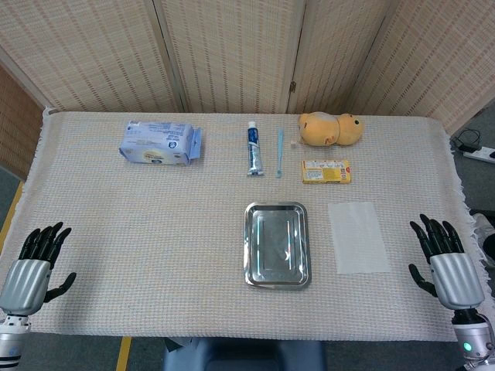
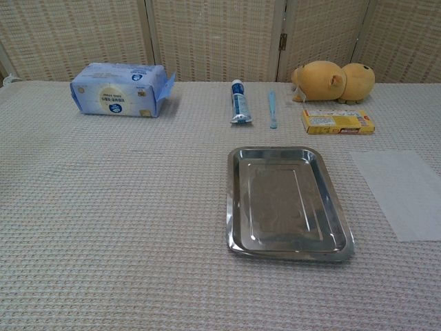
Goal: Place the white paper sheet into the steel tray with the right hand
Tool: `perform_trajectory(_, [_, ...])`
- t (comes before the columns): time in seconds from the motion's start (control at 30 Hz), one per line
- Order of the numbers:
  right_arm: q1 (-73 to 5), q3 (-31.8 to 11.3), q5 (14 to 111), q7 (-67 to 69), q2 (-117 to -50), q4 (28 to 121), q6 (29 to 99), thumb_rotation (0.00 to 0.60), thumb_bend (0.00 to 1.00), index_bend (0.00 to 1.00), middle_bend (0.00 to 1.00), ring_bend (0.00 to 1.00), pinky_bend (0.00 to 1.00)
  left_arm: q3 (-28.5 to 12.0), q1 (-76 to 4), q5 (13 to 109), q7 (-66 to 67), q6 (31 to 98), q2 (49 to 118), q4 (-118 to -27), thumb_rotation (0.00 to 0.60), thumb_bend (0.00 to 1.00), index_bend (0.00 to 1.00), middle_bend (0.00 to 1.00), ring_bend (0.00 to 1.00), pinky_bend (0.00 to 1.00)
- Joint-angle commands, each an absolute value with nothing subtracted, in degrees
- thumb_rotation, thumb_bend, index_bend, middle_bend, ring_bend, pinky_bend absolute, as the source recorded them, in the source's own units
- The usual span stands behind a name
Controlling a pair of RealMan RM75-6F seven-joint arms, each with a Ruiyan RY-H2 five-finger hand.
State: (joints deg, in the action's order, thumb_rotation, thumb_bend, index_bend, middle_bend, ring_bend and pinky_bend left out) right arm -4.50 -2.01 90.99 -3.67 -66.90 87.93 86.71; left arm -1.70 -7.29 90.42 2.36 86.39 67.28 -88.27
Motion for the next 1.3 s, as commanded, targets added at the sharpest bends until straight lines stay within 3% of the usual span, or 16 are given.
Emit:
perform_trajectory(0.03, [-4.6,-1.9,91.0,-3.7,-67.0,87.9,86.5,0.600,0.41,0.00,0.00,0.00,0.00,-1.7,-7.3,90.1,2.8,86.0,67.4,-88.3,0.600,0.35,0.03,0.06,0.00,0.01])
perform_trajectory(0.83, [-5.1,1.5,95.3,-6.3,-67.4,86.7,84.6,0.600,0.41,0.03,0.00,0.00,0.00,-0.9,-8.2,90.9,1.1,84.5,67.5,-88.2,0.600,0.35,0.03,0.06,0.00,0.01])
perform_trajectory(1.3, [-6.8,4.6,91.6,-3.4,-70.6,78.1,73.9,0.600,0.41,0.12,0.00,0.00,0.00,-0.6,-8.2,92.0,-0.4,85.5,67.4,-88.5,0.600,0.28,0.02,0.06,0.00,0.01])
